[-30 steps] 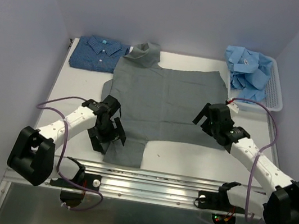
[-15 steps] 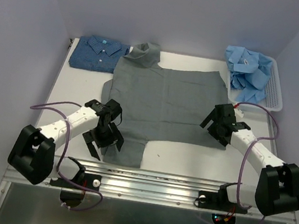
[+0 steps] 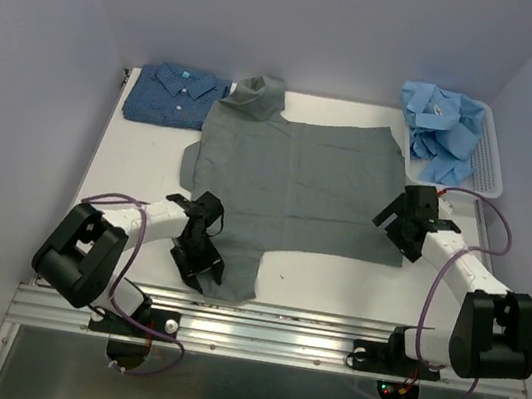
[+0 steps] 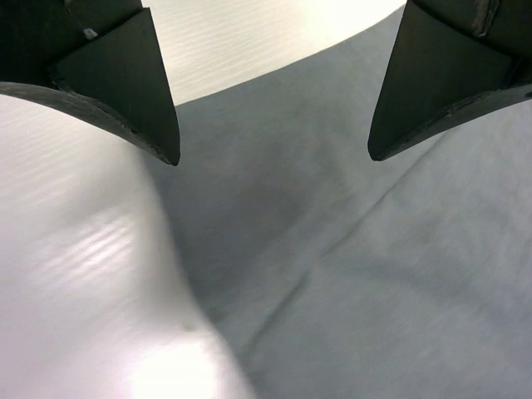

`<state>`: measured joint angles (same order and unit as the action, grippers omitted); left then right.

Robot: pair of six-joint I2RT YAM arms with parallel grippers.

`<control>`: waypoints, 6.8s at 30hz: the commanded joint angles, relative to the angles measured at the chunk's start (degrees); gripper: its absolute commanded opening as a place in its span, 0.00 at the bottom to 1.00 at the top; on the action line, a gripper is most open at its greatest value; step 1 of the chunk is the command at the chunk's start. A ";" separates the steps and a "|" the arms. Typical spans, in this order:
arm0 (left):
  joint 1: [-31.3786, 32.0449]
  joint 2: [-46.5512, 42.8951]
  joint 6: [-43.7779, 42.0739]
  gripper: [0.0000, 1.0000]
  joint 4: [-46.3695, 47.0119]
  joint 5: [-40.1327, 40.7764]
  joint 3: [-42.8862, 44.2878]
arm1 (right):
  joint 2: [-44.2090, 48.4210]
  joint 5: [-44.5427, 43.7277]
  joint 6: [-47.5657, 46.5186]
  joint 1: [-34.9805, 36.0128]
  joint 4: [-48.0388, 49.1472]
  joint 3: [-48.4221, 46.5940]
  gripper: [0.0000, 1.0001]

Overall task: Fold and stack the long sleeve shirts
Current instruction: Fold the shirt

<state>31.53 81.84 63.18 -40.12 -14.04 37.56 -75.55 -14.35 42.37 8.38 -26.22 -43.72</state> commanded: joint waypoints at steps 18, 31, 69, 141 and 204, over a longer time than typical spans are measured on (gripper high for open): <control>0.46 -8.02 1.51 0.00 -7.34 9.65 6.82 | 3.22 -1.04 5.97 -4.60 -7.45 6.81 1.00; -0.76 -8.10 -3.84 0.00 -7.52 12.37 14.90 | -2.50 1.52 4.83 -4.60 -0.77 6.02 0.25; -15.62 22.91 -21.87 0.09 9.44 9.21 50.40 | -15.58 -2.26 -2.29 -4.60 20.24 -13.75 0.01; -21.57 -22.77 -15.10 0.99 2.67 32.77 19.22 | 2.22 13.38 -30.65 34.36 14.96 -9.07 1.00; -47.96 -23.31 -29.95 0.99 11.11 15.54 7.97 | -56.37 9.01 -48.35 61.23 16.02 -65.43 0.04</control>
<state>-16.23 59.35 34.30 -29.82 1.61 46.39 -135.35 -5.13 -6.31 69.45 -12.40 -109.67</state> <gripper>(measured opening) 0.986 0.238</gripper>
